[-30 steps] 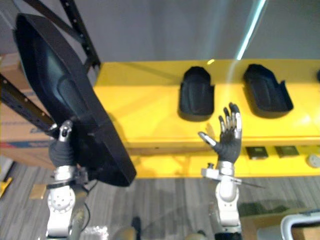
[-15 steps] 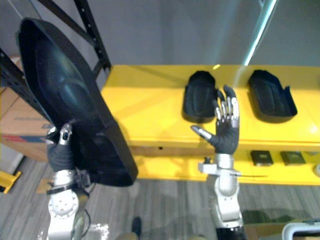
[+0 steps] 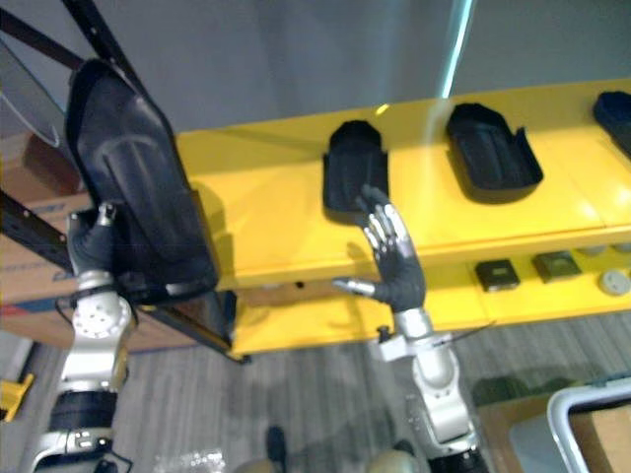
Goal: Walk over and take plastic housings, then place them on the shelf
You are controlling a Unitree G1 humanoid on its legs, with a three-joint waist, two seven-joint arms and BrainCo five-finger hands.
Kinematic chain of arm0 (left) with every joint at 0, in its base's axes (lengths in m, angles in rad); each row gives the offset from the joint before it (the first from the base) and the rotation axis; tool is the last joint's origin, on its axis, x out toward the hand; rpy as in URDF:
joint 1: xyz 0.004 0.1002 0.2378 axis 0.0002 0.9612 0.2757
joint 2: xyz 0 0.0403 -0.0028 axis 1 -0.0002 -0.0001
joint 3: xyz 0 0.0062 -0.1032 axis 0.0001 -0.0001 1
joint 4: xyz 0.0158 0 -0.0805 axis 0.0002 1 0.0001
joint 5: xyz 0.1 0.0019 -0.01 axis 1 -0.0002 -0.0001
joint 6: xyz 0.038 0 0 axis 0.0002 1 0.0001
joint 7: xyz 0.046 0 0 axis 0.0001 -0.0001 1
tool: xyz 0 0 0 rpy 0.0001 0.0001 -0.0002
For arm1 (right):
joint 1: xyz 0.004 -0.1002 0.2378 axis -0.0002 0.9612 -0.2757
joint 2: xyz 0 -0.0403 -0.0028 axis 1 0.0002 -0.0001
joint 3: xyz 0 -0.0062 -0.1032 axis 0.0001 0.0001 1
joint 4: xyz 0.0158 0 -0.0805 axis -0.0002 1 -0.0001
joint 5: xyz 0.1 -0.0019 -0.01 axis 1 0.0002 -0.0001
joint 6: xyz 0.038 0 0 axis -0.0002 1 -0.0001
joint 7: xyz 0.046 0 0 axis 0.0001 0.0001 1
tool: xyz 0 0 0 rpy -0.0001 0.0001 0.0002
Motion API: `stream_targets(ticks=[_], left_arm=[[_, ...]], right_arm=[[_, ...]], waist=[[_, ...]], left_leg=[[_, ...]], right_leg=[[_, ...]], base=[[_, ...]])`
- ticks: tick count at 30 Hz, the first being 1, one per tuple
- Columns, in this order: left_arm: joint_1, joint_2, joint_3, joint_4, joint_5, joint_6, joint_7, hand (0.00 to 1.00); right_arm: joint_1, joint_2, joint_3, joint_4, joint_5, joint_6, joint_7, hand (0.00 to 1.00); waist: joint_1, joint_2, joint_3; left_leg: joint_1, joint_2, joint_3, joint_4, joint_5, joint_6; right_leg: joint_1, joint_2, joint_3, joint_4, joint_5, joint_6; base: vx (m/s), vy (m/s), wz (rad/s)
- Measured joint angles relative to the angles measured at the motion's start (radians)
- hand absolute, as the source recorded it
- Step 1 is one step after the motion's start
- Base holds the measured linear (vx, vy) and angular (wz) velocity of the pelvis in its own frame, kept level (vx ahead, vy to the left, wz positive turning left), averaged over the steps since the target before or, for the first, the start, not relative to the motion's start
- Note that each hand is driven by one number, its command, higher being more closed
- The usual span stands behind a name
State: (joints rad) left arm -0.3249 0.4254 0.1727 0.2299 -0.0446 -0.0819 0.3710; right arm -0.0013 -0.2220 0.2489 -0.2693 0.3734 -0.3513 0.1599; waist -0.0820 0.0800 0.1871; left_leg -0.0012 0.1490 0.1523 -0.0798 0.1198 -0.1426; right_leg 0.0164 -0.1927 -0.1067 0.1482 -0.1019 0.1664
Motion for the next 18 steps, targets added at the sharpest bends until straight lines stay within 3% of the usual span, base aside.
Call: stream_targets(ticks=[6,10,14,18], left_arm=[[-0.139,0.038,-0.084,0.231,-0.074,0.076,-0.035,1.00],[-0.224,0.039,-0.103,0.410,-0.098,0.160,-0.043,1.00],[-0.242,0.041,-0.104,0.456,-0.106,0.222,-0.038,1.00],[-0.321,0.059,-0.106,0.498,-0.112,0.249,-0.037,1.00]], right_arm=[[-0.006,-0.031,0.093,0.001,0.027,0.017,0.072,0.00],[-0.014,-0.053,0.118,0.001,0.047,0.048,0.090,0.00],[-0.020,-0.079,0.146,0.001,0.066,0.054,0.105,0.00],[-0.048,-0.078,0.159,-0.001,0.067,0.057,0.106,0.00]], waist=[[-0.036,0.006,0.003],[-0.045,0.011,0.008],[-0.045,0.017,0.017],[-0.047,0.013,0.052]], left_leg=[[-0.003,0.000,0.009,0.000,0.003,0.005],[-0.022,-0.001,0.026,0.000,0.006,0.010],[-0.027,-0.001,0.052,0.000,0.012,0.013],[-0.037,-0.001,0.057,0.000,0.019,0.012]], right_leg=[[-0.018,-0.001,0.013,0.022,-0.017,-0.006],[-0.075,-0.003,0.041,0.076,-0.028,0.001],[-0.120,-0.003,0.068,0.127,-0.039,0.001],[-0.157,-0.003,0.082,0.171,-0.056,-0.003]], base=[[-0.05,0.004,-0.04],[-0.05,0.005,-0.11],[-0.02,-0.013,-0.12],[-0.05,-0.024,-0.04]])
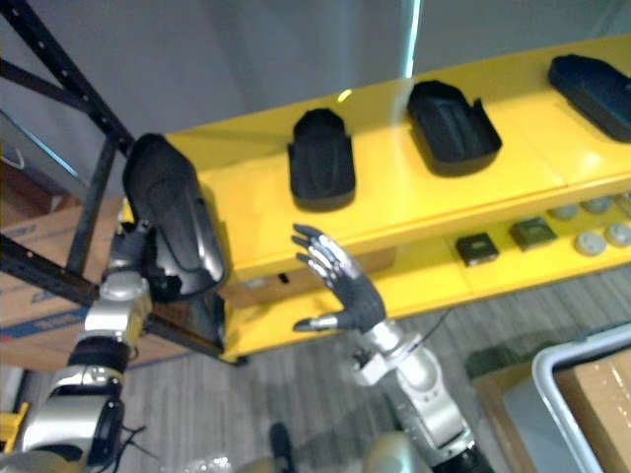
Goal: Walk over and take plastic housings, then place them on the shelf
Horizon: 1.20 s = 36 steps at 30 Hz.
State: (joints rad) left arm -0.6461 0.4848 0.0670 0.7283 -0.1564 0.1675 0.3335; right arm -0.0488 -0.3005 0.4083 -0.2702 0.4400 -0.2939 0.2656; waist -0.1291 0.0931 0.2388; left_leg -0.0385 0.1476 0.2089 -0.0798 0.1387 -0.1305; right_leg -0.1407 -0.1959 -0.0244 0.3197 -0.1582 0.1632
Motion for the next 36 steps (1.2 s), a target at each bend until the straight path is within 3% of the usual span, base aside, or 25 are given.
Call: stream_targets(ticks=[2,12,13,22,30,33,36], left_arm=[[-0.031,0.025,0.000,0.000,-0.001,0.011,0.000,1.00],[-0.183,0.061,-0.012,-0.006,-0.004,0.038,0.000,1.00],[-0.192,0.062,-0.012,-0.022,-0.017,0.053,0.000,0.00],[-0.218,0.067,-0.047,-0.041,-0.042,0.129,-0.020,0.00],[-0.271,0.089,-0.046,-0.041,-0.043,0.142,0.118,0.00],[-0.280,0.096,-0.045,-0.041,-0.059,0.128,0.198,0.00],[-0.301,0.096,-0.042,-0.042,-0.131,0.043,0.285,0.00]], right_arm=[[-0.004,-0.002,0.019,-0.025,0.000,0.019,0.001,0.00],[-0.045,-0.015,0.045,-0.086,0.020,0.022,0.011,0.00],[-0.043,-0.015,0.049,-0.100,0.020,0.027,0.005,0.00],[-0.043,-0.012,0.058,-0.121,0.039,0.035,-0.007,0.00],[-0.037,-0.013,0.061,-0.146,0.040,0.035,-0.030,0.00],[-0.036,-0.013,0.064,-0.146,0.039,0.035,-0.050,0.00],[-0.031,-0.012,0.065,-0.145,0.042,0.033,-0.049,0.00]], waist=[[-0.011,-0.001,0.033],[-0.025,-0.008,0.106],[-0.028,-0.008,0.117],[-0.034,-0.007,0.120],[-0.038,-0.004,0.159],[-0.038,-0.004,0.159],[-0.037,-0.005,0.159]], left_leg=[[0.001,0.000,0.005,0.000,0.000,0.000],[-0.034,-0.001,0.019,0.000,0.019,0.001],[-0.037,-0.001,0.020,0.000,0.019,0.001],[-0.060,-0.002,0.023,0.000,0.019,0.001],[-0.063,-0.002,0.025,0.000,0.019,0.001],[-0.063,-0.002,0.024,0.000,0.019,0.001],[-0.063,-0.002,0.022,0.000,0.019,0.001]], right_leg=[[-0.008,0.000,0.003,0.011,-0.009,-0.002],[-0.068,0.001,0.020,0.054,-0.013,-0.003],[-0.071,0.001,0.021,0.052,-0.013,-0.002],[-0.090,0.001,0.023,0.047,-0.008,0.001],[-0.094,0.002,0.024,0.047,-0.008,0.002],[-0.094,0.002,0.024,0.047,-0.007,0.002],[-0.093,0.003,0.024,0.046,-0.007,0.002]], base=[[-0.05,-0.010,-0.04],[0.00,-0.007,0.00],[0.00,0.000,0.00],[0.01,-0.002,0.01],[0.00,0.000,0.00],[0.00,0.000,0.00],[0.00,0.000,0.00]])
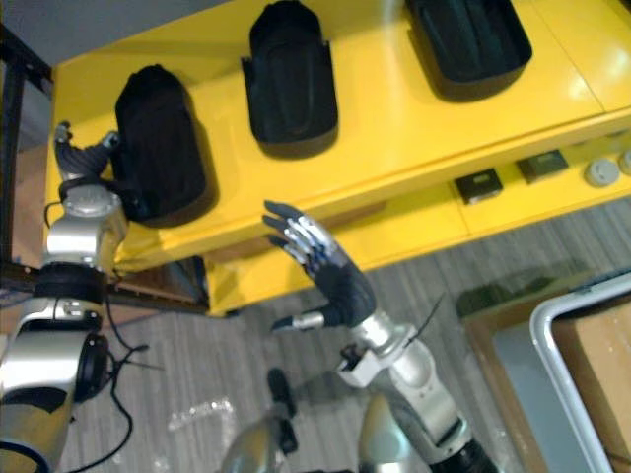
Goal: Walk over and take plastic housings, then place them on the shelf
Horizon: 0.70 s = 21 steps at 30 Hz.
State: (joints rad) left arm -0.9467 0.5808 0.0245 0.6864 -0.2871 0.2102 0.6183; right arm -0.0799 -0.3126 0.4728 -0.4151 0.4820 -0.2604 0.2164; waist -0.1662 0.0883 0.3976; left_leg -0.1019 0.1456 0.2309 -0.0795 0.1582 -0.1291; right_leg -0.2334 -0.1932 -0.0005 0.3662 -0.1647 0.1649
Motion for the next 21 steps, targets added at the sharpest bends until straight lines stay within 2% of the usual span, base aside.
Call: stream_targets(ticks=[2,5,7,8,9,11,12,13,14,15,17,18,20,21], left_arm=[[-0.029,0.001,0.001,-0.001,0.000,-0.069,0.053,0.00],[-0.058,0.006,0.001,-0.028,0.017,-0.130,0.103,0.00],[-0.085,0.026,-0.005,-0.069,0.034,-0.198,0.142,0.00],[-0.093,0.048,-0.009,-0.114,0.074,-0.257,0.173,0.00],[-0.092,0.048,-0.010,-0.147,0.083,-0.278,0.185,0.00],[-0.073,0.049,-0.023,-0.323,0.145,-0.351,0.197,0.00],[-0.055,0.049,-0.025,-0.387,0.158,-0.372,0.196,0.00],[0.012,0.048,-0.021,-0.525,0.181,-0.414,0.190,0.00],[0.125,0.031,0.001,-0.680,0.184,-0.446,0.161,0.00],[0.196,0.012,0.018,-0.757,0.185,-0.459,0.139,0.00],[0.529,-0.125,0.053,-1.012,0.189,-0.481,0.052,0.00],[0.580,-0.150,0.053,-1.042,0.188,-0.486,0.032,0.00],[0.938,-0.323,0.033,-1.188,0.190,-0.508,-0.106,0.00],[0.994,-0.349,0.027,-1.195,0.171,-0.516,-0.148,0.00]], right_arm=[[0.022,0.000,-0.001,0.003,0.017,-0.002,0.001,0.00],[0.048,0.001,0.000,0.008,0.015,-0.009,0.000,0.00],[0.061,0.007,0.002,0.011,0.013,-0.041,-0.008,0.00],[0.063,0.014,0.001,0.011,0.013,-0.057,-0.021,0.00],[0.067,0.015,-0.001,0.011,0.012,-0.067,-0.023,0.00],[0.079,0.020,-0.004,0.011,-0.019,-0.096,-0.030,0.00],[0.078,0.023,-0.008,0.011,-0.031,-0.098,-0.037,0.00],[0.072,0.030,-0.011,0.011,-0.053,-0.103,-0.050,0.00],[0.075,0.036,-0.016,0.011,-0.078,-0.114,-0.072,0.00],[0.077,0.039,-0.022,0.011,-0.098,-0.118,-0.088,0.00],[0.077,0.050,-0.085,0.011,-0.151,-0.123,-0.142,0.00],[0.077,0.051,-0.097,0.011,-0.156,-0.123,-0.151,0.00],[0.062,0.067,-0.194,0.024,-0.163,-0.123,-0.209,0.00],[0.048,0.067,-0.215,0.039,-0.163,-0.118,-0.223,0.00]], waist=[[0.000,0.000,0.000],[-0.002,0.000,0.000],[-0.006,0.000,0.000],[-0.012,0.000,0.000],[-0.012,0.000,0.000],[-0.012,-0.001,-0.002],[-0.011,-0.001,-0.005],[-0.009,0.000,-0.005],[-0.010,0.003,-0.016],[-0.009,0.004,-0.026],[0.013,0.007,-0.076],[0.018,0.006,-0.082],[0.074,-0.010,-0.117],[0.087,-0.012,-0.122]], left_leg=[[0.004,0.000,-0.002,0.000,0.000,0.000],[0.015,0.000,-0.003,0.000,0.000,0.000],[0.022,0.000,-0.003,0.000,0.000,0.000],[0.031,0.000,-0.003,0.000,0.000,0.000],[0.037,0.000,-0.003,0.000,0.000,0.000],[0.051,0.002,-0.010,0.000,0.000,0.000],[0.052,0.002,-0.013,0.000,0.000,0.000],[0.063,0.002,-0.021,0.000,0.000,0.000],[0.068,0.002,-0.032,0.000,0.000,0.000],[0.068,0.002,-0.034,0.000,0.000,0.000],[0.072,0.003,-0.067,0.000,-0.001,0.000],[0.073,0.003,-0.073,0.000,-0.001,0.000],[0.084,0.003,-0.121,-0.001,-0.001,-0.001],[0.084,0.003,-0.133,-0.001,-0.001,-0.001]], right_leg=[[0.008,0.001,-0.001,-0.004,0.001,0.000],[0.025,0.001,-0.002,-0.013,0.003,0.001],[0.032,0.001,-0.003,-0.016,0.004,0.001],[0.047,0.001,-0.004,-0.029,0.010,0.001],[0.058,0.001,-0.006,-0.036,0.013,0.002],[0.099,0.001,-0.024,-0.071,0.024,0.003],[0.106,0.001,-0.028,-0.079,0.027,0.004],[0.130,0.001,-0.037,-0.095,0.031,0.006],[0.153,0.001,-0.053,-0.112,0.034,0.006],[0.162,0.001,-0.061,-0.121,0.035,0.007],[0.212,0.001,-0.107,-0.157,0.039,0.007],[0.222,0.001,-0.115,-0.163,0.039,0.007],[0.297,0.005,-0.185,-0.207,0.040,0.006],[0.310,0.007,-0.201,-0.214,0.040,0.006]], base=[[0.00,0.000,0.00],[0.00,0.000,0.00],[0.00,0.000,0.00],[0.00,0.000,0.00],[0.00,0.000,0.00],[0.00,0.004,0.10],[0.01,0.002,0.15],[0.02,-0.002,0.19],[0.02,-0.002,0.23],[0.03,-0.007,0.30],[0.06,-0.020,0.40],[0.06,-0.031,0.56],[0.02,-0.036,0.67],[-0.02,-0.029,0.68]])
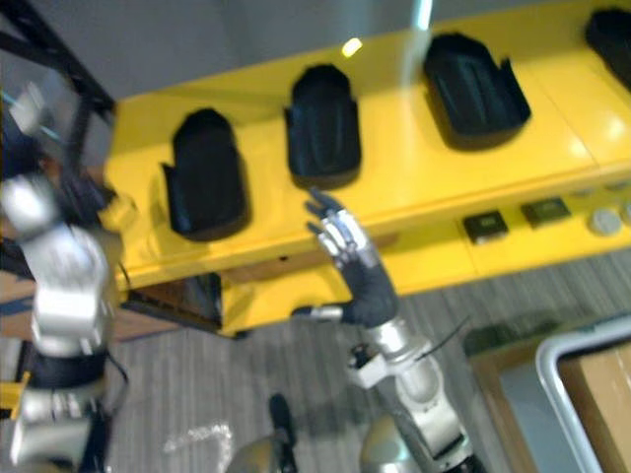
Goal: Walk over and take plastic housings, then place them on the shelf
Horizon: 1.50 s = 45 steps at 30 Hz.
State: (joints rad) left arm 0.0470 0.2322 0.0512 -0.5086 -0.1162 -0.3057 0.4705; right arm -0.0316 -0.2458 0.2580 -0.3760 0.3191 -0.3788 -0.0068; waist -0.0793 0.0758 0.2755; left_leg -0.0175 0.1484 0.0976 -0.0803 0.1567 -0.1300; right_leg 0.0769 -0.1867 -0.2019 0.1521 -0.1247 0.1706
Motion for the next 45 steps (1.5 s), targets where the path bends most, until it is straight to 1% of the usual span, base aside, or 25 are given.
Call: stream_targets(ticks=[1,2,4,5,6,7,8,10,12,13,14,15,17,20,24,25,27,30,31,34,37,38,41,43,45], left_arm=[[0.091,-0.037,-0.027,0.000,-0.004,-0.004,-0.062,0.00],[0.158,-0.056,-0.050,0.004,0.007,-0.003,-0.108,0.00],[0.209,-0.064,-0.094,0.035,-0.007,0.002,-0.156,0.00],[0.236,-0.079,-0.120,0.098,-0.025,0.021,-0.202,0.00],[0.247,-0.089,-0.128,0.148,-0.028,0.026,-0.220,0.00],[0.257,-0.091,-0.137,0.178,-0.036,0.026,-0.225,0.00],[0.280,-0.094,-0.152,0.227,-0.064,0.037,-0.244,0.00],[0.316,-0.098,-0.183,0.318,-0.084,0.048,-0.277,0.00],[0.330,-0.109,-0.202,0.368,-0.083,0.050,-0.303,0.00],[0.330,-0.110,-0.233,0.399,-0.083,0.049,-0.319,0.00],[0.328,-0.108,-0.259,0.427,-0.082,0.047,-0.325,0.00],[0.323,-0.106,-0.272,0.444,-0.080,0.046,-0.326,0.00],[0.302,-0.096,-0.319,0.501,-0.079,0.043,-0.327,0.00],[0.286,-0.087,-0.344,0.531,-0.080,0.026,-0.325,0.00],[0.276,-0.083,-0.347,0.547,-0.083,0.018,-0.324,0.00],[0.265,-0.083,-0.348,0.560,-0.084,0.014,-0.324,0.00],[0.254,-0.083,-0.350,0.576,-0.113,0.013,-0.325,0.00],[0.249,-0.081,-0.350,0.582,-0.125,0.013,-0.326,0.00],[0.249,-0.081,-0.352,0.582,-0.148,0.013,-0.326,0.00],[0.246,-0.081,-0.352,0.593,-0.162,0.013,-0.326,0.00],[0.246,-0.081,-0.360,0.601,-0.163,0.013,-0.327,0.00],[0.245,-0.080,-0.365,0.605,-0.173,0.013,-0.327,0.00],[0.243,-0.080,-0.378,0.607,-0.191,0.013,-0.326,0.00],[0.244,-0.080,-0.380,0.607,-0.191,0.013,-0.326,0.00],[0.239,-0.080,-0.382,0.607,-0.191,0.014,-0.325,0.00]], right_arm=[[-0.047,-0.001,-0.030,0.053,-0.001,0.017,-0.022,0.00],[-0.110,-0.001,-0.042,0.110,-0.001,0.051,-0.058,0.00],[-0.199,-0.002,-0.054,0.196,0.003,0.099,-0.090,0.00],[-0.275,0.009,-0.056,0.285,0.003,0.142,-0.134,0.00],[-0.320,0.011,-0.057,0.341,0.004,0.163,-0.155,0.00],[-0.345,0.012,-0.058,0.377,0.006,0.174,-0.167,0.00],[-0.392,0.011,-0.061,0.441,0.023,0.196,-0.182,0.00],[-0.472,0.009,-0.080,0.544,0.031,0.223,-0.200,0.00],[-0.537,-0.002,-0.085,0.632,0.034,0.238,-0.217,0.00],[-0.579,-0.012,-0.098,0.694,0.034,0.252,-0.229,0.00],[-0.623,-0.016,-0.102,0.750,0.029,0.262,-0.250,0.00],[-0.644,-0.017,-0.104,0.776,0.024,0.266,-0.264,0.00],[-0.718,-0.018,-0.118,0.879,-0.021,0.277,-0.335,0.00],[-0.755,-0.025,-0.149,0.915,-0.039,0.277,-0.393,0.00],[-0.796,-0.038,-0.166,0.981,-0.039,0.280,-0.402,0.00],[-0.806,-0.044,-0.168,1.000,-0.040,0.292,-0.402,0.00],[-0.819,-0.048,-0.169,1.027,-0.044,0.300,-0.403,0.00],[-0.827,-0.050,-0.177,1.044,-0.078,0.300,-0.409,0.00],[-0.842,-0.050,-0.186,1.068,-0.078,0.303,-0.406,0.00],[-0.856,-0.055,-0.190,1.070,-0.078,0.325,-0.381,0.00],[-0.872,-0.059,-0.188,1.098,-0.078,0.382,-0.342,0.00],[-0.878,-0.060,-0.187,1.113,-0.078,0.412,-0.330,0.00],[-0.883,-0.061,-0.185,1.145,-0.077,0.453,-0.295,0.00],[-0.887,-0.063,-0.184,1.165,-0.078,0.487,-0.254,0.00],[-0.895,-0.065,-0.182,1.186,-0.078,0.520,-0.223,0.00]], waist=[[0.029,-0.005,-0.010],[0.053,-0.008,-0.015],[0.078,-0.008,-0.021],[0.096,-0.005,-0.036],[0.104,-0.006,-0.036],[0.111,-0.008,-0.038],[0.128,-0.012,-0.042],[0.150,-0.016,-0.045],[0.163,-0.019,-0.045],[0.184,-0.022,-0.047],[0.195,-0.024,-0.048],[0.202,-0.025,-0.048],[0.213,-0.026,-0.047],[0.231,-0.030,-0.045],[0.231,-0.033,-0.043],[0.231,-0.034,-0.042],[0.231,-0.037,-0.041],[0.231,-0.043,-0.037],[0.231,-0.044,-0.037],[0.231,-0.044,-0.036],[0.231,-0.045,-0.036],[0.231,-0.045,-0.036],[0.231,-0.054,-0.030],[0.231,-0.062,-0.025],[0.231,-0.063,-0.024]], left_leg=[[-0.001,-0.001,-0.014,0.000,0.000,0.000],[-0.003,-0.003,-0.035,-0.001,0.000,0.000],[-0.009,-0.005,-0.047,-0.004,-0.001,0.002],[-0.024,-0.005,-0.055,-0.006,0.001,0.002],[-0.028,-0.005,-0.059,-0.006,0.004,0.004],[-0.031,-0.005,-0.060,-0.006,0.005,0.005],[-0.038,-0.002,-0.062,-0.006,0.014,0.007],[-0.053,-0.003,-0.066,-0.006,0.024,0.008],[-0.061,-0.005,-0.070,-0.006,0.032,0.004],[-0.064,-0.004,-0.070,-0.006,0.030,0.006],[-0.072,-0.002,-0.075,-0.006,0.032,0.006],[-0.075,-0.001,-0.076,-0.006,0.034,0.006],[-0.084,0.002,-0.088,-0.006,0.041,0.004],[-0.084,0.006,-0.088,-0.007,0.046,0.004],[-0.084,0.011,-0.087,-0.007,0.046,0.003],[-0.084,0.013,-0.087,-0.007,0.047,0.003],[-0.084,0.018,-0.087,-0.007,0.047,0.003],[-0.084,0.023,-0.087,-0.007,0.044,0.007],[-0.085,0.024,-0.087,-0.007,0.044,0.007],[-0.085,0.024,-0.085,-0.007,0.044,0.007],[-0.085,0.024,-0.085,-0.007,0.044,0.007],[-0.085,0.024,-0.085,-0.007,0.044,0.007],[-0.085,0.024,-0.084,-0.007,0.044,0.007],[-0.085,0.024,-0.082,-0.007,0.044,0.007],[-0.085,0.024,-0.082,-0.006,0.044,0.007]], right_leg=[[0.023,0.002,-0.029,-0.010,0.000,0.000],[0.037,0.002,-0.049,-0.020,0.000,-0.001],[0.052,0.004,-0.072,-0.033,-0.003,-0.008],[0.054,0.008,-0.088,-0.041,0.001,-0.012],[0.061,0.009,-0.098,-0.046,0.004,-0.014],[0.061,0.010,-0.100,-0.048,0.006,-0.014],[0.060,0.014,-0.105,-0.055,0.013,-0.014],[0.059,0.016,-0.116,-0.071,0.025,-0.010],[0.059,0.017,-0.123,-0.077,0.032,-0.011],[0.062,0.020,-0.123,-0.084,0.040,-0.009],[0.063,0.024,-0.126,-0.094,0.046,-0.008],[0.062,0.027,-0.126,-0.097,0.049,-0.008],[0.064,0.033,-0.132,-0.102,0.056,-0.004],[0.064,0.037,-0.133,-0.102,0.057,-0.005],[0.064,0.041,-0.132,-0.102,0.056,-0.006],[0.064,0.044,-0.132,-0.102,0.057,-0.007],[0.064,0.048,-0.132,-0.102,0.057,-0.009],[0.064,0.053,-0.131,-0.104,0.059,-0.011],[0.063,0.053,-0.131,-0.104,0.060,-0.012],[0.063,0.054,-0.130,-0.108,0.063,-0.012],[0.063,0.054,-0.130,-0.109,0.064,-0.012],[0.063,0.054,-0.130,-0.110,0.064,-0.012],[0.063,0.054,-0.130,-0.110,0.064,-0.012],[0.063,0.053,-0.129,-0.111,0.064,-0.012],[0.063,0.053,-0.129,-0.111,0.064,-0.012]], base=[[-0.08,-0.009,0.61],[-0.09,0.004,0.54],[-0.10,0.010,0.40],[-0.09,0.010,0.43],[-0.09,0.008,0.37],[-0.05,0.004,0.21],[-0.06,-0.001,0.12],[-0.03,-0.003,0.13],[0.00,0.000,0.11],[0.01,-0.008,0.06],[0.01,-0.017,0.05],[0.02,-0.023,0.08],[0.01,-0.026,0.11],[0.00,-0.009,0.02],[0.00,0.000,0.00],[0.00,0.000,0.00],[0.00,0.000,0.00],[0.00,0.000,0.00],[0.00,0.000,0.00],[0.00,0.000,0.00],[0.00,0.000,0.00],[0.00,0.000,0.00],[0.00,0.000,0.00],[0.00,0.000,0.00],[0.00,0.000,0.00]])
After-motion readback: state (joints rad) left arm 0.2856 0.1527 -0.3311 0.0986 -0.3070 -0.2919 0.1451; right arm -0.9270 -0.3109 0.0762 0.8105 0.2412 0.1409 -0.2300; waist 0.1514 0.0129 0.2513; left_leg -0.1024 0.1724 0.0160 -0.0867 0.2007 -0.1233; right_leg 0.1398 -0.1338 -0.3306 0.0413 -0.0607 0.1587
